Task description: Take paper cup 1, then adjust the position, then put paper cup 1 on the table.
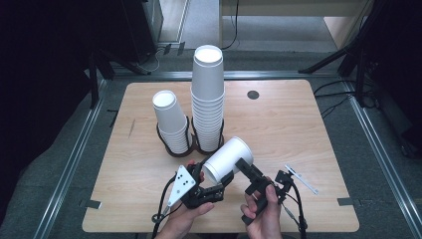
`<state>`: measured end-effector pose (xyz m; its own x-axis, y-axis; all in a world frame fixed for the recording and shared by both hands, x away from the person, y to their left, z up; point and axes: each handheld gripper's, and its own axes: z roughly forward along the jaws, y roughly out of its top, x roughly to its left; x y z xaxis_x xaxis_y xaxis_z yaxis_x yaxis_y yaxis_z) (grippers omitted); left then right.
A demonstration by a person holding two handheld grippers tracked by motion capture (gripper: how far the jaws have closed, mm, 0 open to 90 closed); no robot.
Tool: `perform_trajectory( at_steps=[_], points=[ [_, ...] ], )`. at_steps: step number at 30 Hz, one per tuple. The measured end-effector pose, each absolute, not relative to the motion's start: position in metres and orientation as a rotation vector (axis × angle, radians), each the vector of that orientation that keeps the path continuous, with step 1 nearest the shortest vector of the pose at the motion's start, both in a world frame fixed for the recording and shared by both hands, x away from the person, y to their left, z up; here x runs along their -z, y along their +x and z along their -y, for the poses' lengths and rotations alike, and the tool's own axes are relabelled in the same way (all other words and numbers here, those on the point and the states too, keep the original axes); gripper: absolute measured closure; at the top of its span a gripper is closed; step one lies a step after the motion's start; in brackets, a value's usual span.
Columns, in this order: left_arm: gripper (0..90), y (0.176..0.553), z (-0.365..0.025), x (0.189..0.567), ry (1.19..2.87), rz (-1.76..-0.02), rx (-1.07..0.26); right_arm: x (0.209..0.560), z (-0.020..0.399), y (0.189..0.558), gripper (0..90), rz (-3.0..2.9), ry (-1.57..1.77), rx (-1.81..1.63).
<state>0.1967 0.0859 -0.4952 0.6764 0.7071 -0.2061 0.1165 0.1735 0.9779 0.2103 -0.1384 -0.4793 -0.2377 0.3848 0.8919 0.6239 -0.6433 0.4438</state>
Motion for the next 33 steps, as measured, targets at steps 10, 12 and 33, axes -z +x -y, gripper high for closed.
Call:
perform_trajectory(
  at_steps=[10,12,33],
  points=[
    [22.6,0.194,-0.08,0.498,1.363,-0.749,-0.475,0.481,0.138,0.214,0.0,1.182,-1.826,1.955],
    [22.6,0.193,-0.077,0.499,1.364,-0.741,-0.482,0.482,0.139,0.215,0.0,1.172,-1.822,1.946],
    [21.1,0.186,-0.067,0.504,1.417,-0.648,-0.48,0.488,0.14,0.222,8.9,1.076,-1.743,1.938]
  ],
)
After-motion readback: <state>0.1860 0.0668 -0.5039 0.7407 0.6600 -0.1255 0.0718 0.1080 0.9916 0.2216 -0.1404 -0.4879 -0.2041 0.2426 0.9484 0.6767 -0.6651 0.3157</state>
